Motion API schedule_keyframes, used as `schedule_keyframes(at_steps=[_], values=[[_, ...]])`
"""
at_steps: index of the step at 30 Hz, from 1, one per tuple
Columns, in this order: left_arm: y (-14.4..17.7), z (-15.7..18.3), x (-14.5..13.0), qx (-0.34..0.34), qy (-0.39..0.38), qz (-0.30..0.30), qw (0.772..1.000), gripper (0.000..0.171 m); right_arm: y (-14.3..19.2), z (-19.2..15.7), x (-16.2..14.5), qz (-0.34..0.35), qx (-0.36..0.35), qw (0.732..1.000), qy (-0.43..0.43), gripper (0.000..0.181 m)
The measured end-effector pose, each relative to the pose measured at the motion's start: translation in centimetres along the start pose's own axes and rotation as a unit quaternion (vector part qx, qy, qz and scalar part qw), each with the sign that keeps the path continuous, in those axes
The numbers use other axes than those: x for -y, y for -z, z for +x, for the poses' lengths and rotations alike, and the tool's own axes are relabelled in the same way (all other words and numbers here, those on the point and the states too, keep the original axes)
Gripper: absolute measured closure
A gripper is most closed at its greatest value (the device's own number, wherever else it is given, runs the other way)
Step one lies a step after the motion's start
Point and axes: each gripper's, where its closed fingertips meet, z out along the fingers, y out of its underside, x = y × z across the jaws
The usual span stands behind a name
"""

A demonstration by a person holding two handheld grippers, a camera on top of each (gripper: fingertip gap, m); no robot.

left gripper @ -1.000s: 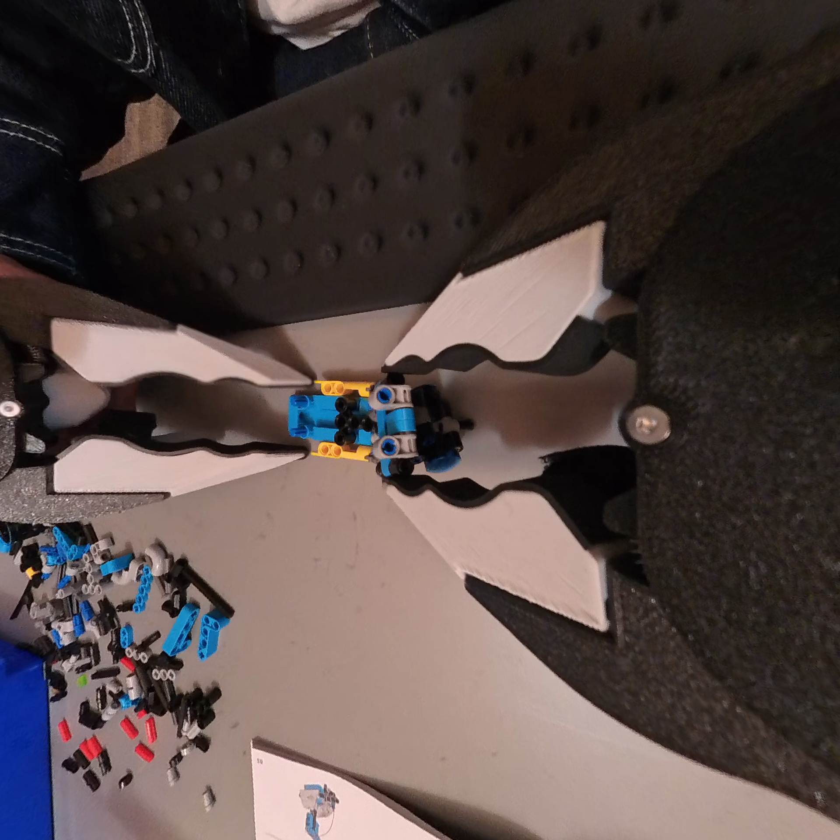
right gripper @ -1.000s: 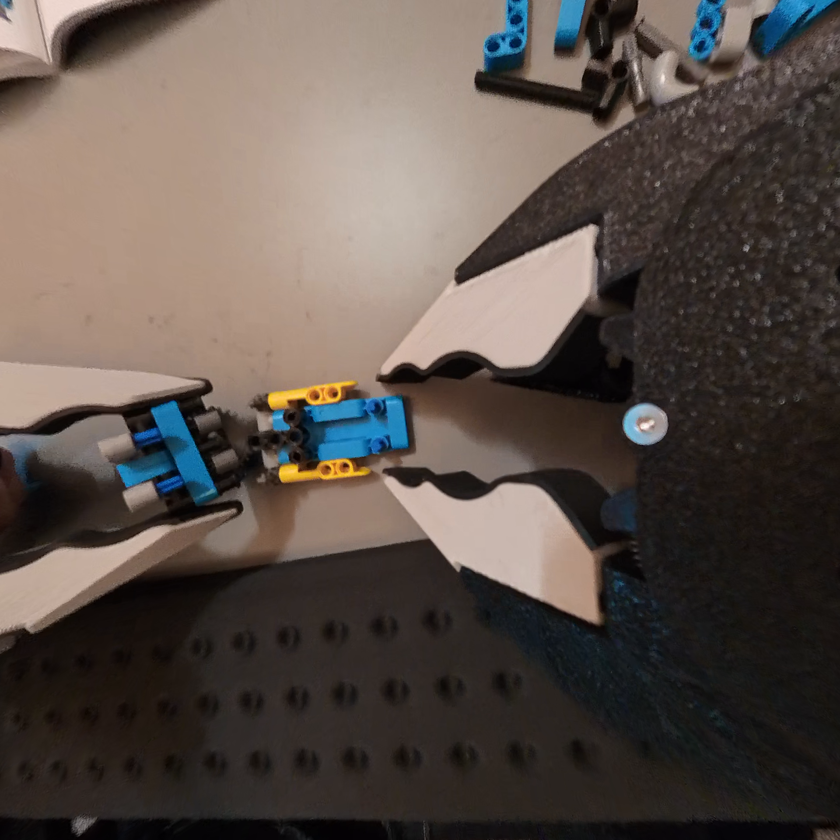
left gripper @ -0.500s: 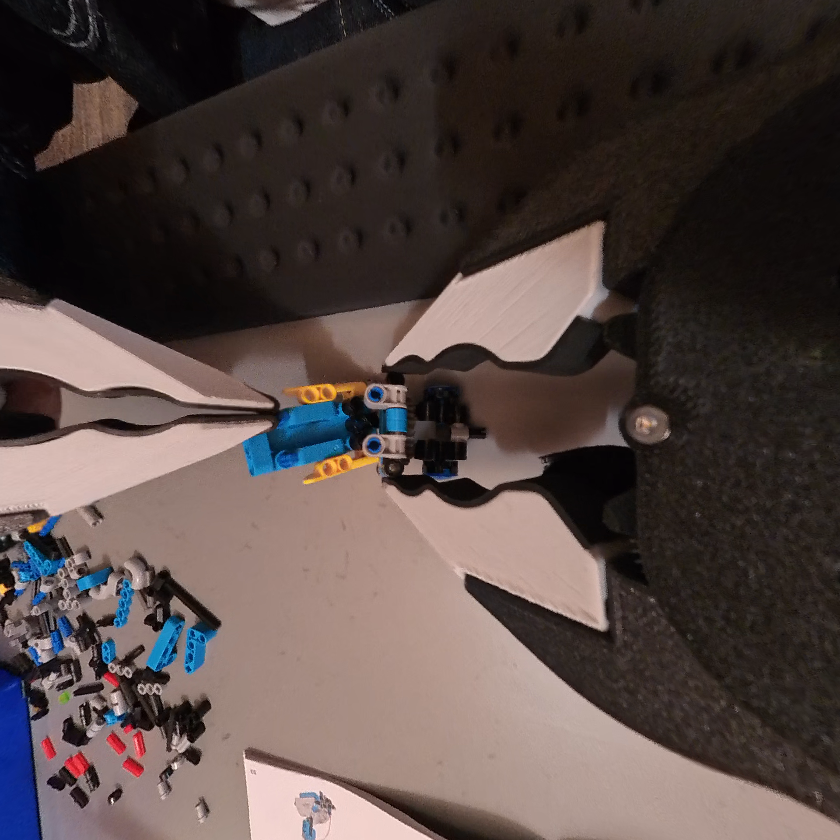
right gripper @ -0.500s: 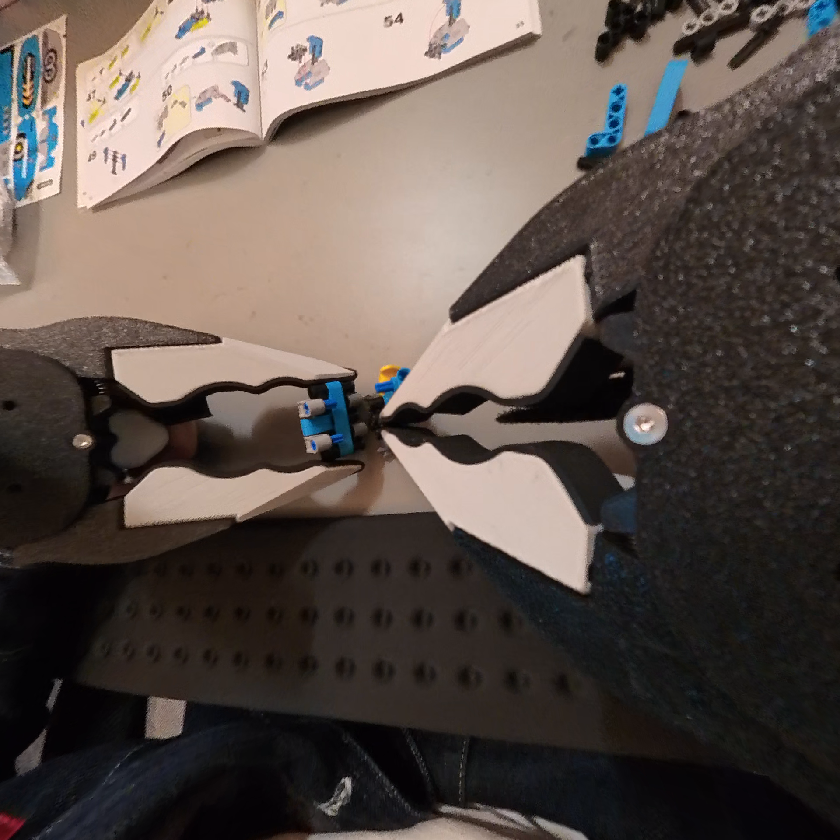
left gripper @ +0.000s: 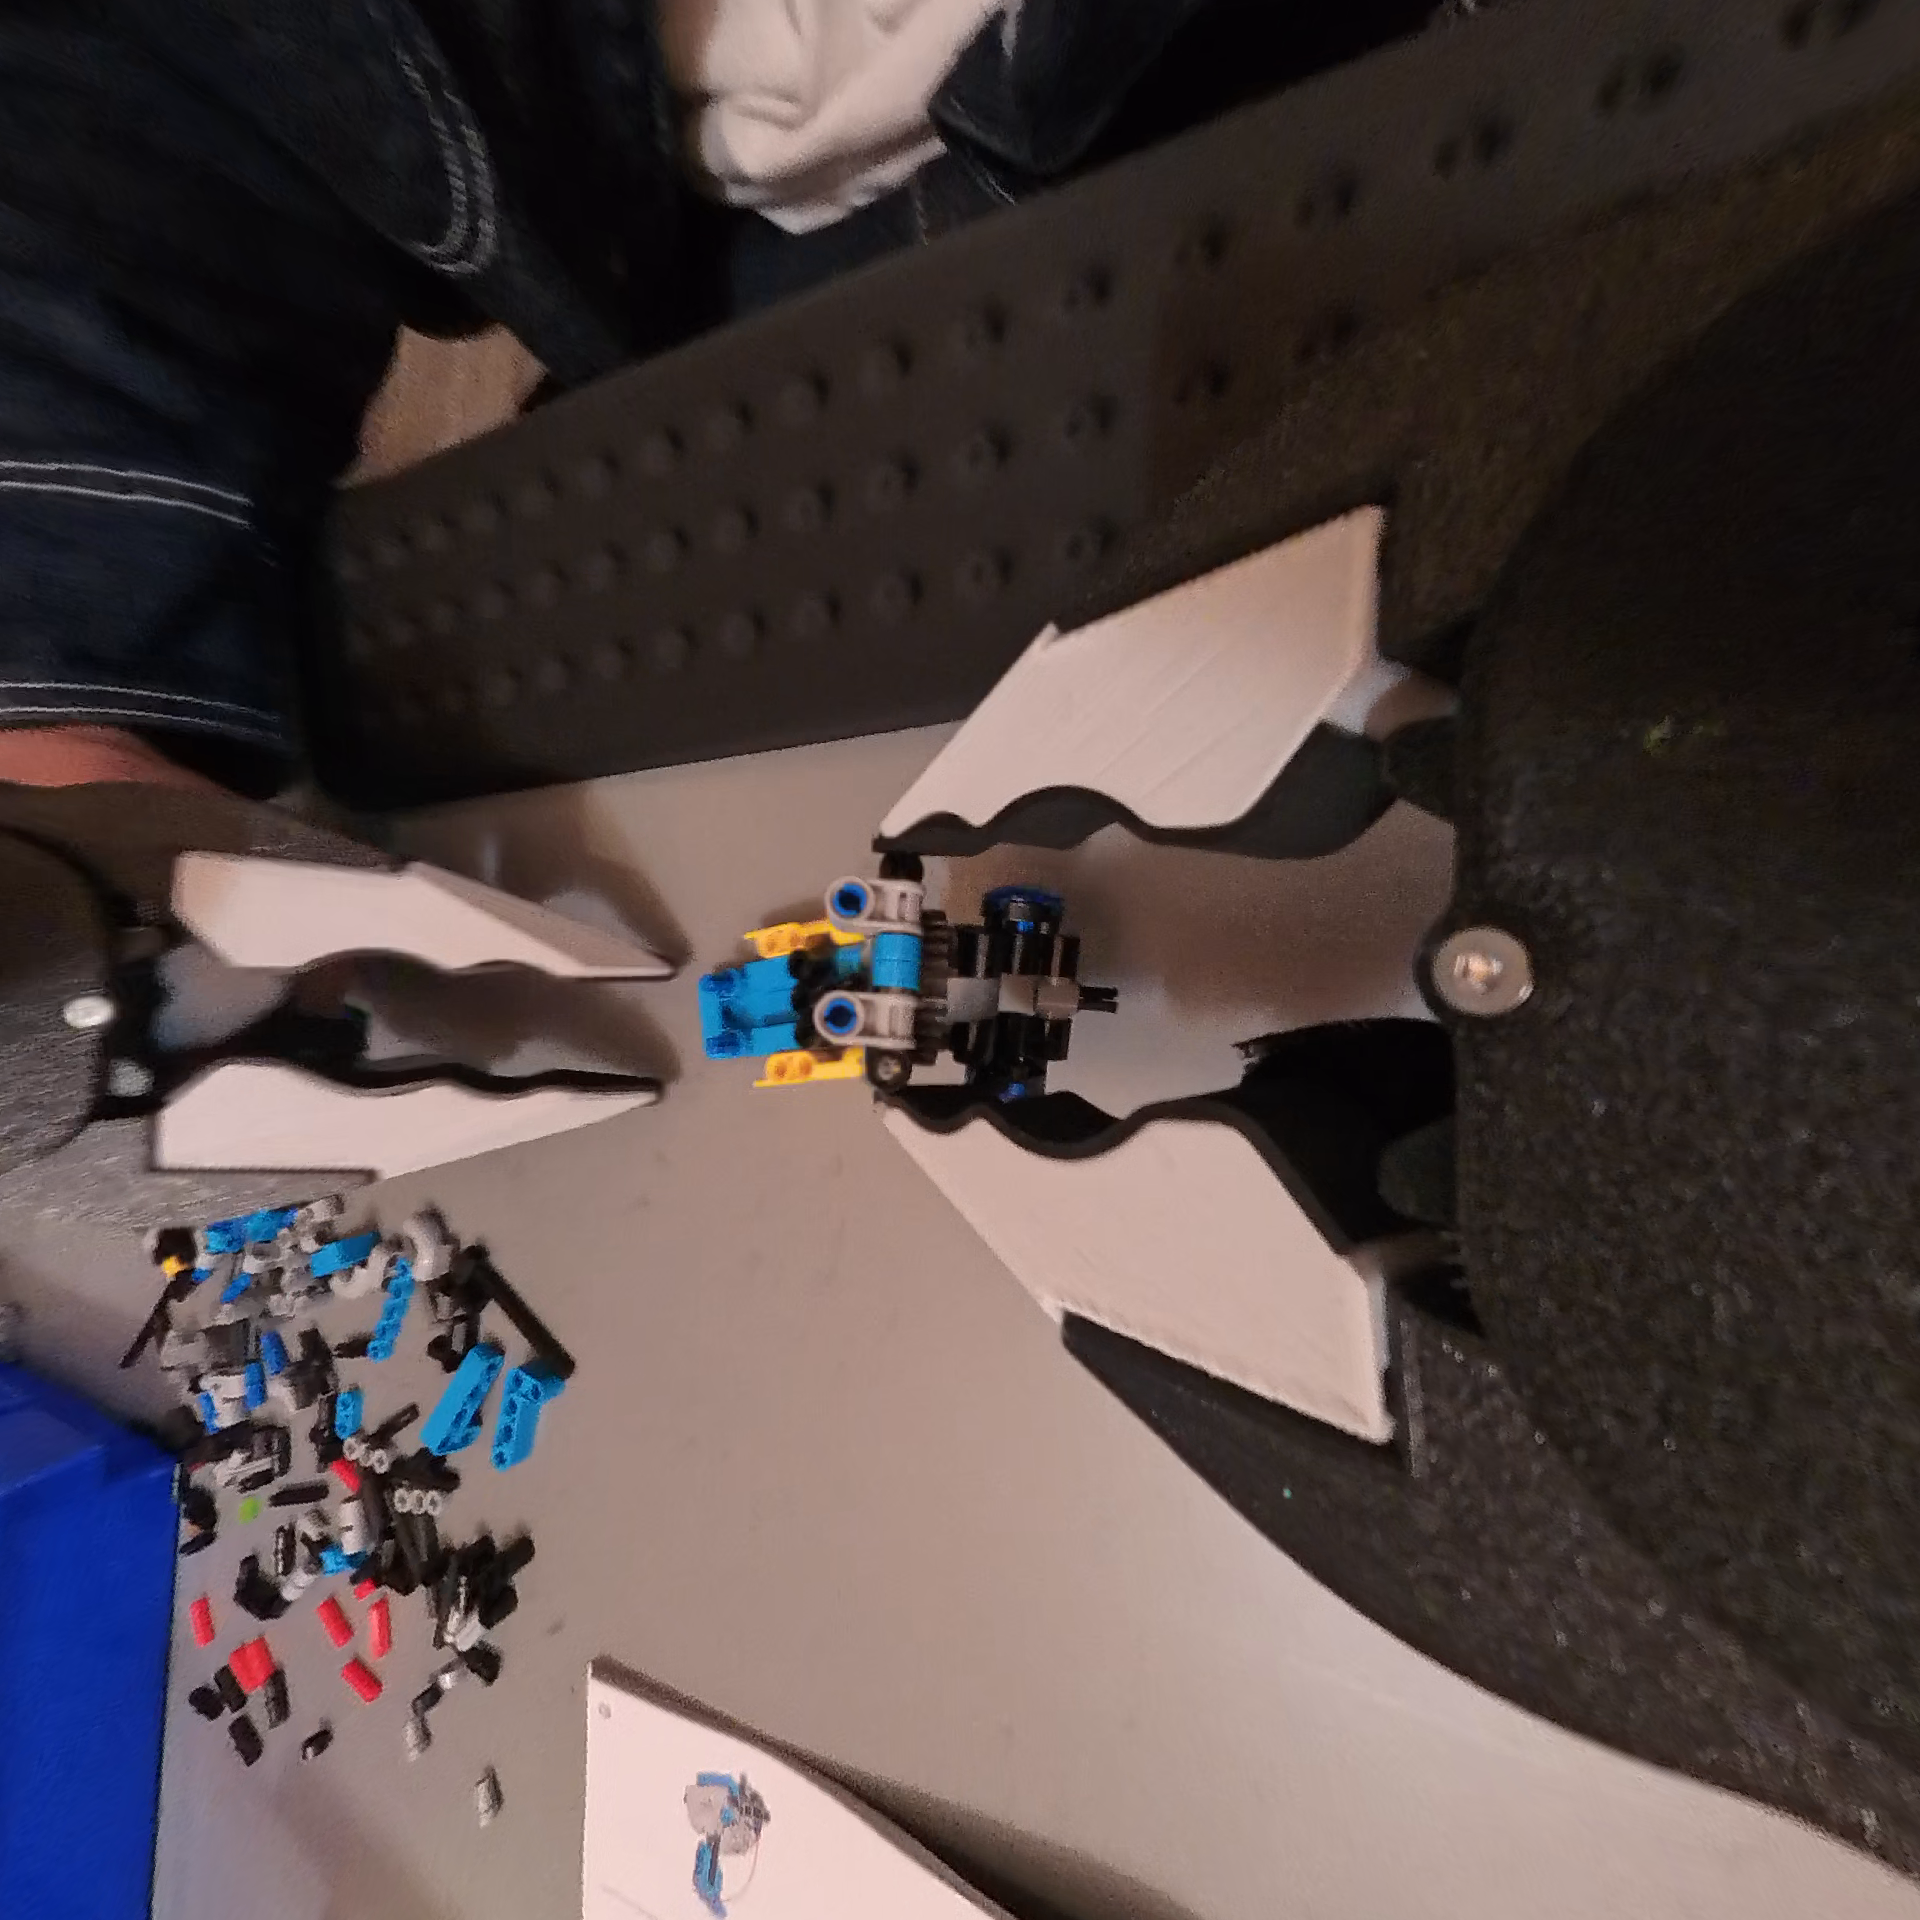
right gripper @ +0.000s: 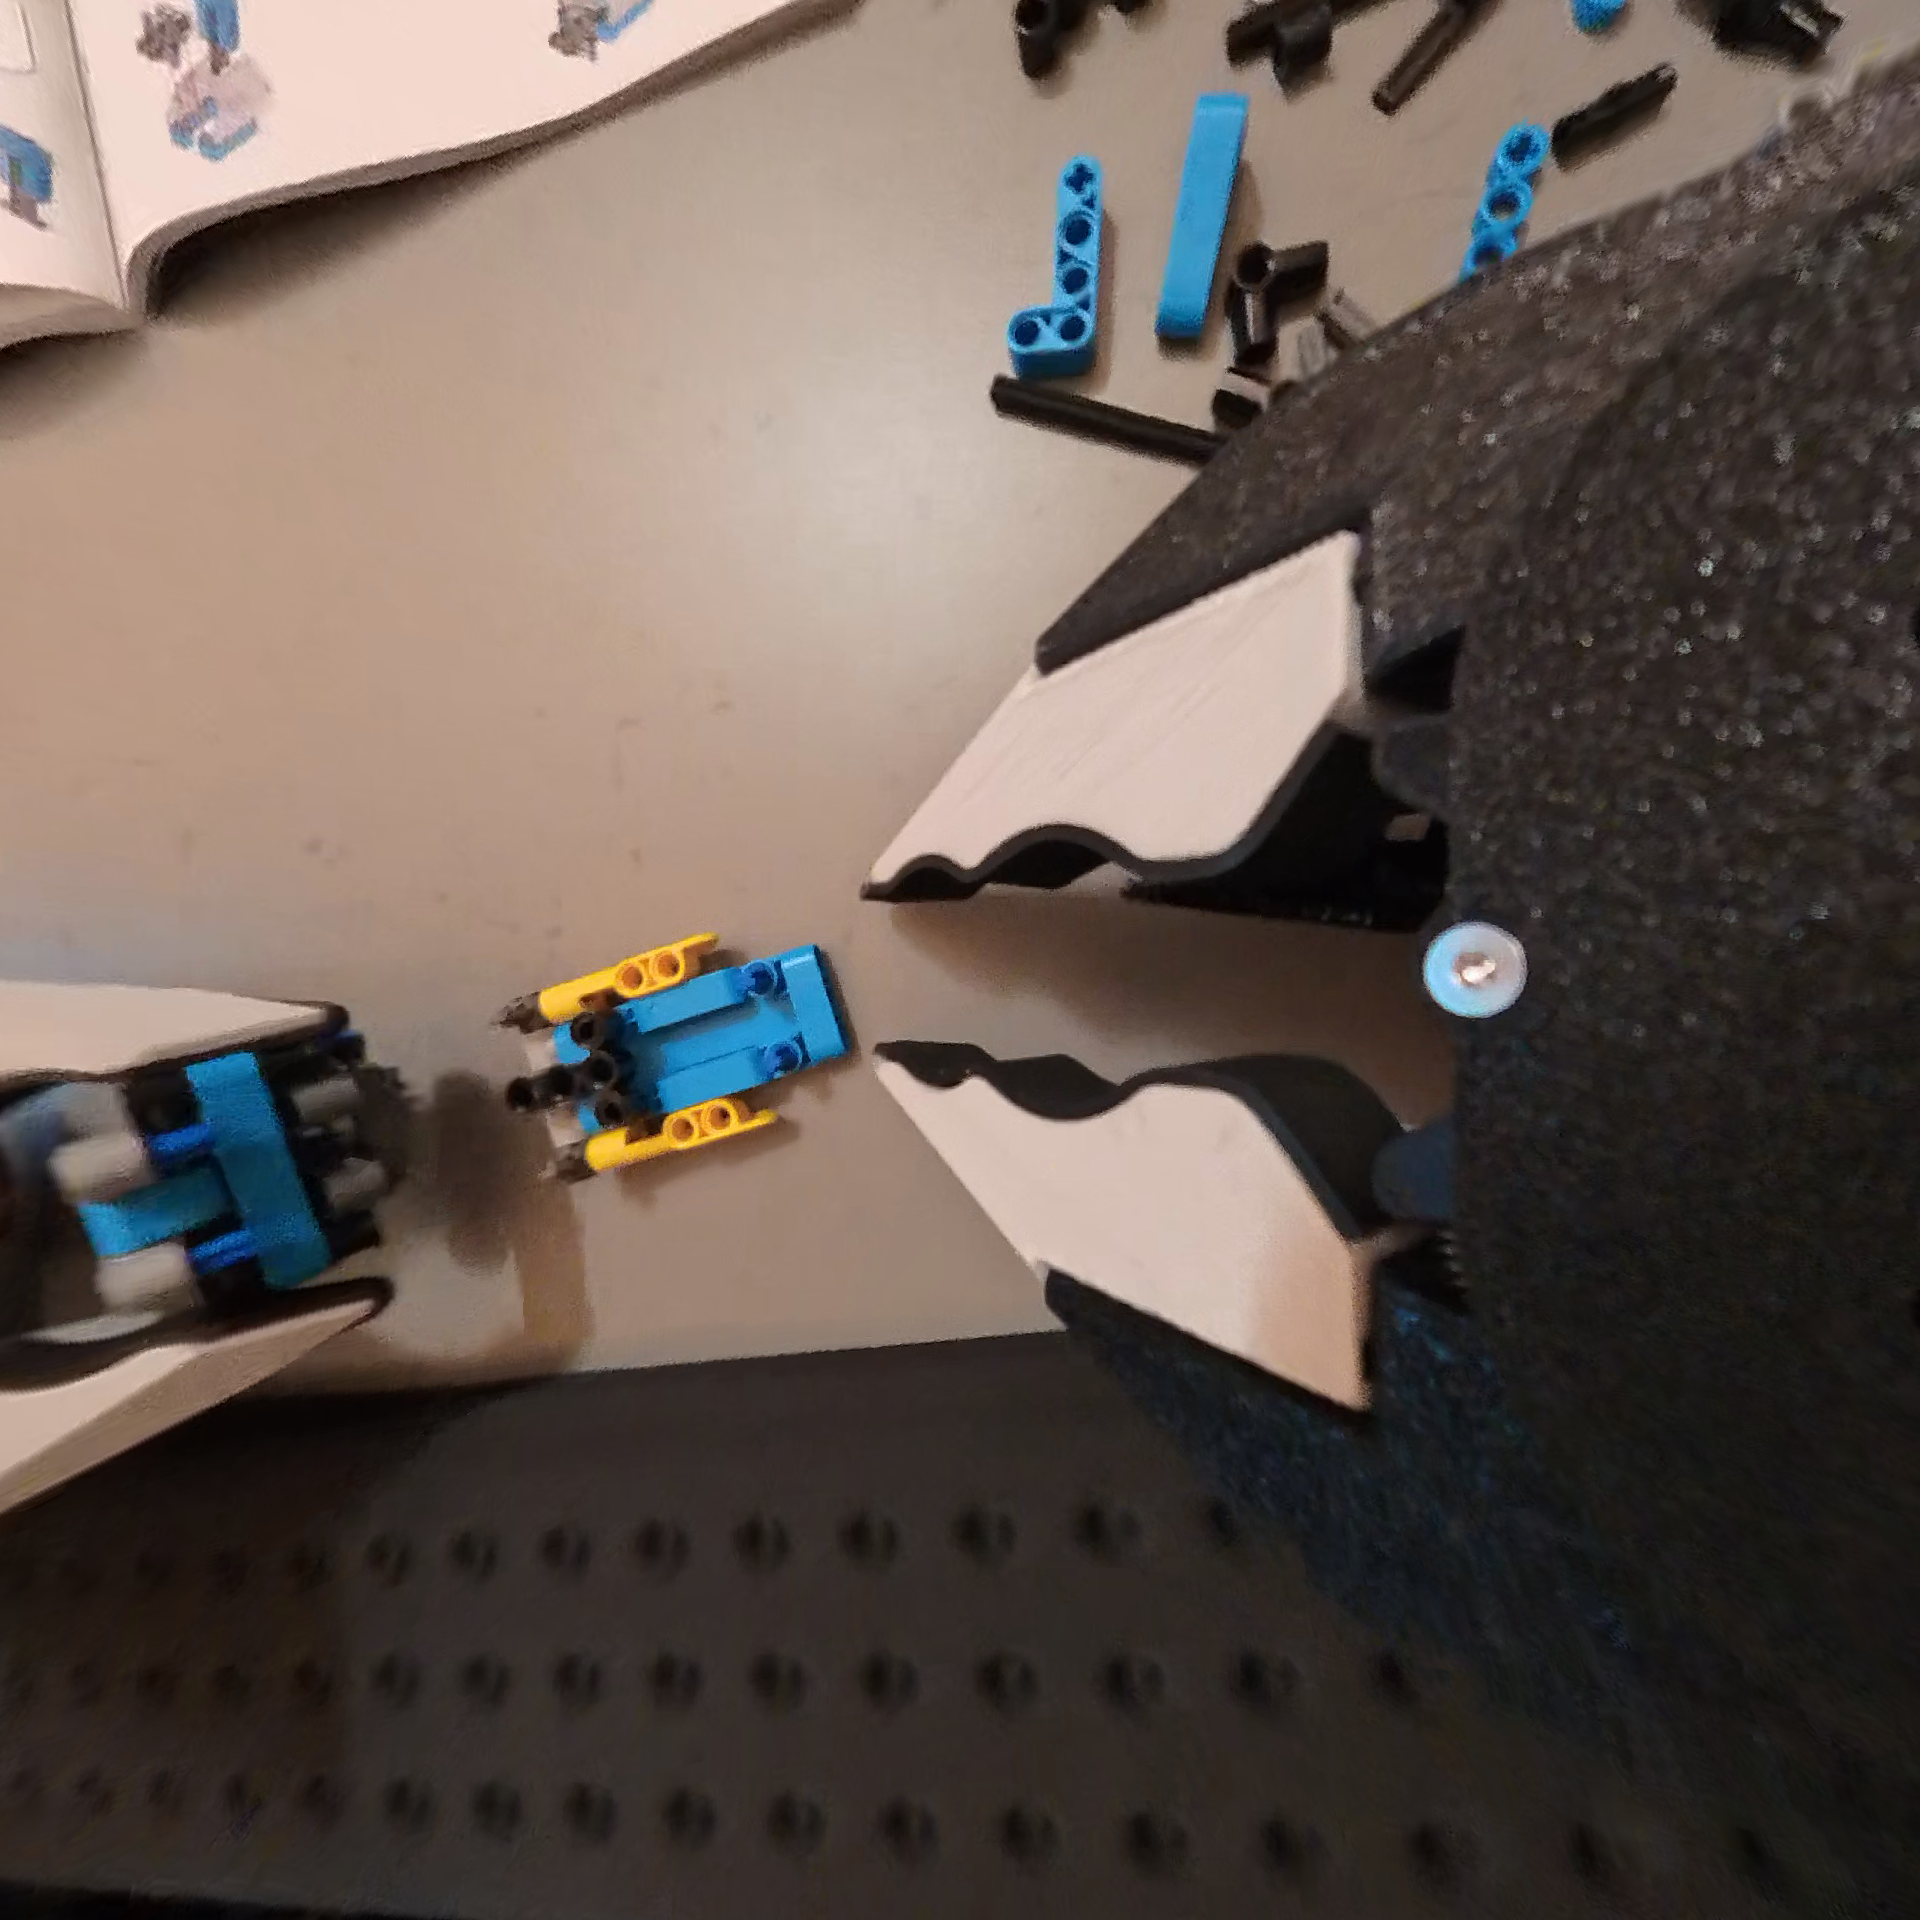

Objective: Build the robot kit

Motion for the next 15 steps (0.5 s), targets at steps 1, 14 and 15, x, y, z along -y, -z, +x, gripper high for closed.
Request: schedule_keyframes(at_steps=[1,14,15], values=[[-0.1,-0.1,0.3,-0.008,0.009,0.003,1.000,0.128,-0.4,0.0,-0.2,-0.013,-0.001,1.000,0.014,0.152],[-2.1,0.1,-1.9,-0.014,0.000,-0.057,0.998,0.128,-1.1,-1.2,2.5,-0.062,0.047,0.994,0.071,0.158],[-2.1,0.2,-1.8,-0.015,0.000,-0.055,0.998,0.128,-0.7,-1.2,2.8,-0.090,0.032,0.992,0.085,0.158]])
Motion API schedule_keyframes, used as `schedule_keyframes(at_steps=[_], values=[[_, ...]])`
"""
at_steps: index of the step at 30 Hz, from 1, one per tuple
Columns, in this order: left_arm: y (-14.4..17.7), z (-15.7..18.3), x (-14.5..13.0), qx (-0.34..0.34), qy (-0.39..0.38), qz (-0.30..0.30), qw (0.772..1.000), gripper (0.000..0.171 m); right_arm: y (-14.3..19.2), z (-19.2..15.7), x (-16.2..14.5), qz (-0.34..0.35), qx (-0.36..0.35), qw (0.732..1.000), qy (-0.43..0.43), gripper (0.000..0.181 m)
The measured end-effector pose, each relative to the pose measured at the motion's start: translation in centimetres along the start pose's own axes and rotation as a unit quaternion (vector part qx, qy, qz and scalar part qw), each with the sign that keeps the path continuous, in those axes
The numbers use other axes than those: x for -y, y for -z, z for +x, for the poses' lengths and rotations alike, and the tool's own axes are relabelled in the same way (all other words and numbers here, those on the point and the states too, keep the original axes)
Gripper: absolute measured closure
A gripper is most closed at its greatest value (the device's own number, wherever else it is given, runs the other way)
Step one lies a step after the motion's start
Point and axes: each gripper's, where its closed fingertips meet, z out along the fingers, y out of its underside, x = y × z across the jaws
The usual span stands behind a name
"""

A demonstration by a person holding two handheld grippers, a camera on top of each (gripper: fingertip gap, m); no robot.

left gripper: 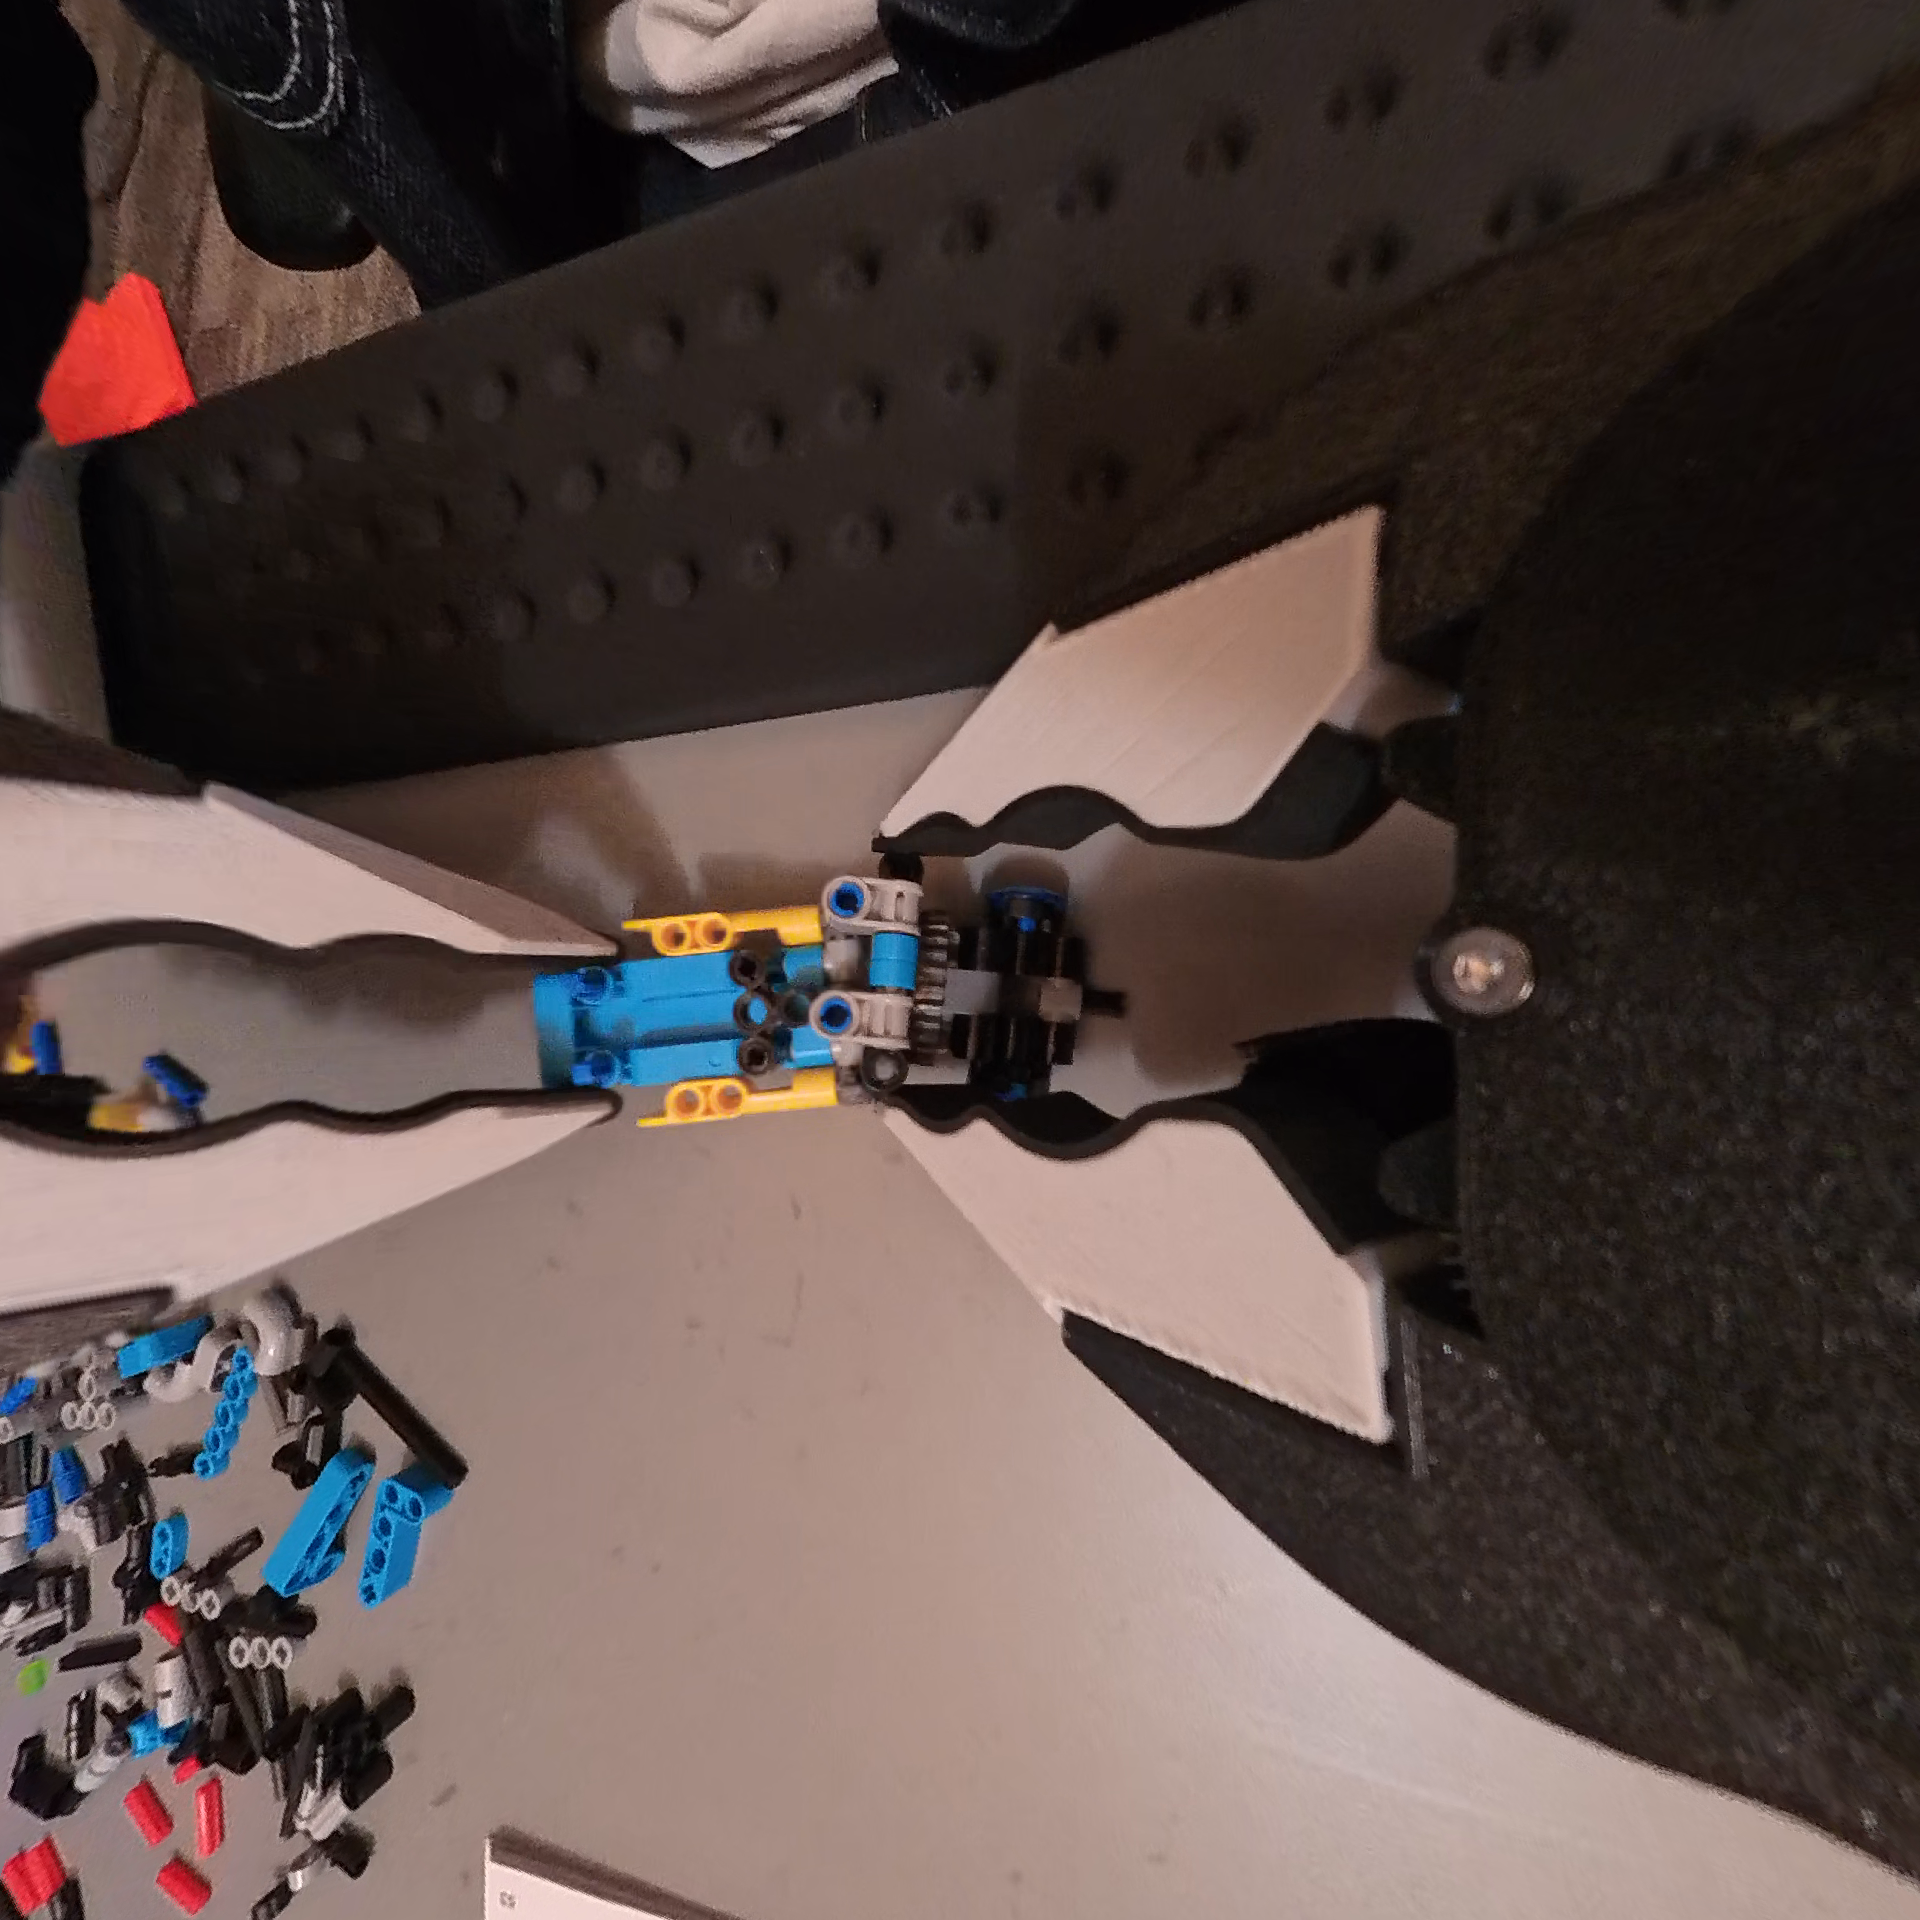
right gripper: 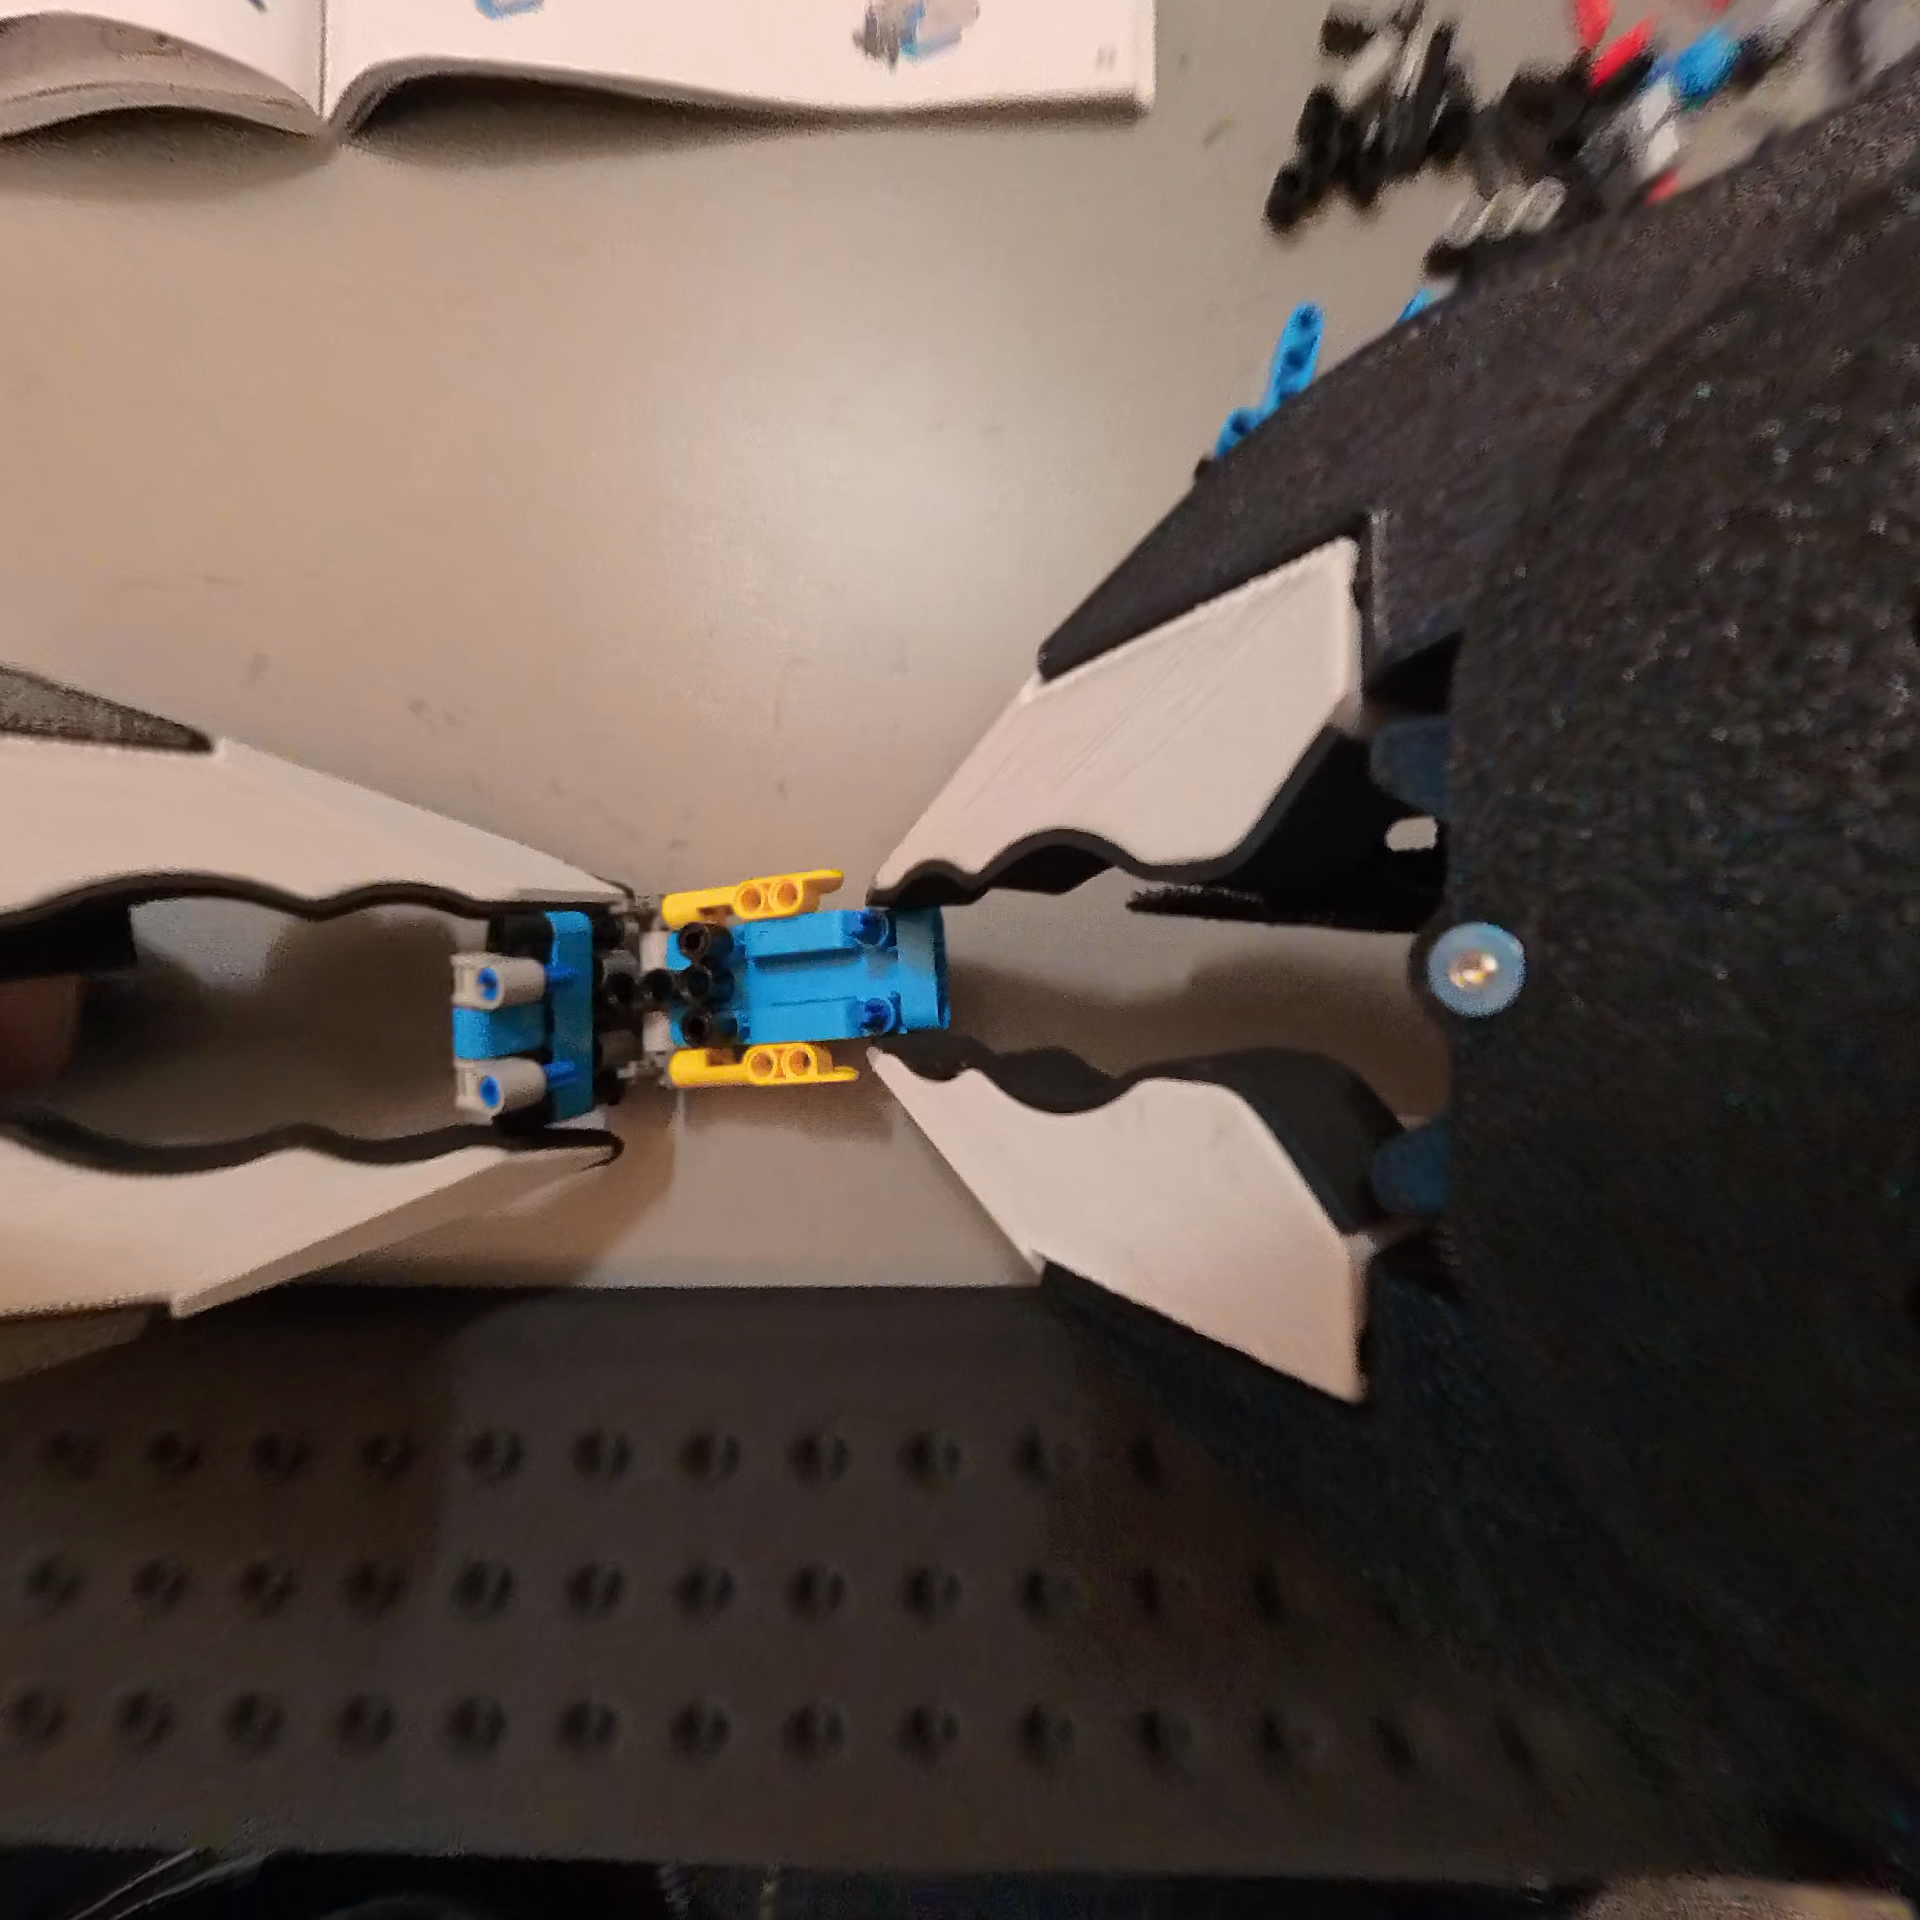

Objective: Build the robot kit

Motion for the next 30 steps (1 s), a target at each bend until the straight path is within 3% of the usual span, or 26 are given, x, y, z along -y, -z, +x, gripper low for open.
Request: schedule_keyframes(at_steps=[3,5,8,13,16,22,25,30], values=[[-0.3,0.3,0.6,0.000,-0.004,0.008,1.000,0.128,1.7,-0.3,1.0,-0.079,-0.023,0.995,0.048,0.158],[-0.7,0.3,0.7,0.008,-0.011,0.004,1.000,0.128,2.5,-0.6,2.3,-0.091,-0.015,0.994,0.058,0.158],[-1.0,-0.1,0.7,0.023,-0.015,-0.003,1.000,0.128,2.5,-0.3,3.0,-0.078,0.001,0.996,0.046,0.158],[-1.1,-0.3,0.8,0.018,-0.002,-0.001,1.000,0.128,2.3,-0.2,5.0,0.010,0.037,0.999,-0.018,0.160],[-1.0,-0.3,0.6,0.017,-0.001,-0.003,1.000,0.128,1.0,0.1,4.0,-0.028,0.025,0.999,-0.017,0.163],[0.5,-0.7,-0.5,0.020,0.008,-0.013,1.000,0.128,-0.2,-0.7,4.6,-0.006,0.056,0.998,-0.028,0.173],[1.0,-0.9,-0.5,0.027,0.013,-0.001,1.000,0.128,-0.4,-0.5,4.7,0.002,0.041,0.999,-0.021,0.168],[1.0,-0.7,-0.5,0.026,0.009,0.001,1.000,0.128,0.5,-0.1,5.7,0.043,0.015,0.999,-0.022,0.141]])
